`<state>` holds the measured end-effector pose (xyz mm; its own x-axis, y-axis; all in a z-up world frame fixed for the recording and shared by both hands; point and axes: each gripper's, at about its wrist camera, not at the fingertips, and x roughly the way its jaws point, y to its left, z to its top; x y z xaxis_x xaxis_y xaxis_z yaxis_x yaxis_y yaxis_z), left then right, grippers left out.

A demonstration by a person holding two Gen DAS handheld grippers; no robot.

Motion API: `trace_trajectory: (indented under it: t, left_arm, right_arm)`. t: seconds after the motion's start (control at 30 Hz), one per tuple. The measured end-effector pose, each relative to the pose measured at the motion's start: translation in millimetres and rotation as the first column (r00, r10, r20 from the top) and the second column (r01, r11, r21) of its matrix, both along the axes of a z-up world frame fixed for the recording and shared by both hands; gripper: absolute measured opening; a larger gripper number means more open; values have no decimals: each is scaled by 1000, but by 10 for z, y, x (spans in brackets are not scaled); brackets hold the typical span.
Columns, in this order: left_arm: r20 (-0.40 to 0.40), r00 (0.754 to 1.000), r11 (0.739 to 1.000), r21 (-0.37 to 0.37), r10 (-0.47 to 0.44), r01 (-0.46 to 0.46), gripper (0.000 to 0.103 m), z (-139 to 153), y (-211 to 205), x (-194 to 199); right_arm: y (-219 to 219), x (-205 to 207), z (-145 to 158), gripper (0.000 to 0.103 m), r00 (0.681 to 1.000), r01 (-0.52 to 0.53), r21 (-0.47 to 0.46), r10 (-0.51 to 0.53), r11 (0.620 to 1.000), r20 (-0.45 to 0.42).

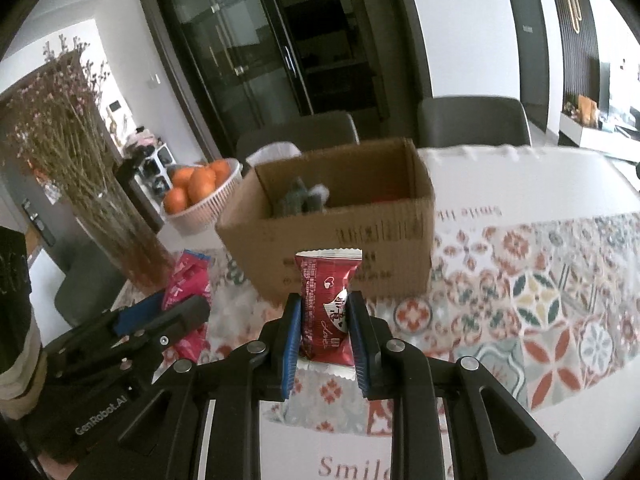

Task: Organize soft objects
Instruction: 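Lift and carry both candy packets over the cardboard box with both tools, then open both tools to drop the candy packets into the box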

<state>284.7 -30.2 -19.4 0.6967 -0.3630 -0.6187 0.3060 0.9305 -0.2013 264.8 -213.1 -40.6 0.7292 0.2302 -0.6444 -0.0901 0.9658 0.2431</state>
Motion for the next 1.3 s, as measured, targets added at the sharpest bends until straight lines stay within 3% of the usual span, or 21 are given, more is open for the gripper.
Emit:
trace_trajectory:
  t: [0.7,0.97,1.13,1.23,1.3]
  left_arm:
    - [63,998,999,35,-7,5,38,262,-163,849]
    - [25,1000,997,72,-11,9,38,144,-202,1204]
    - [-39,999,998,68,-16,19,38,20,-230,1484]
    - [-58,998,997,72,-6,10,49,-35,-230,1572]
    - [-50,999,997,79,6,-2,61,-35,-222,1577]
  right_arm:
    - [-50,766,327,25,994,-19,-31,22,999,103]
    - [-78,1144,229,25,997,-22,-42,25,999,74]
    - [-79,1362,140,25,999,-23,-40,24,999,41]
    - [-84,1461,102,32,1000,-17,-44,18,999,23]
    - [-95,1483,98,45,1000,-7,-45,8,999,22]
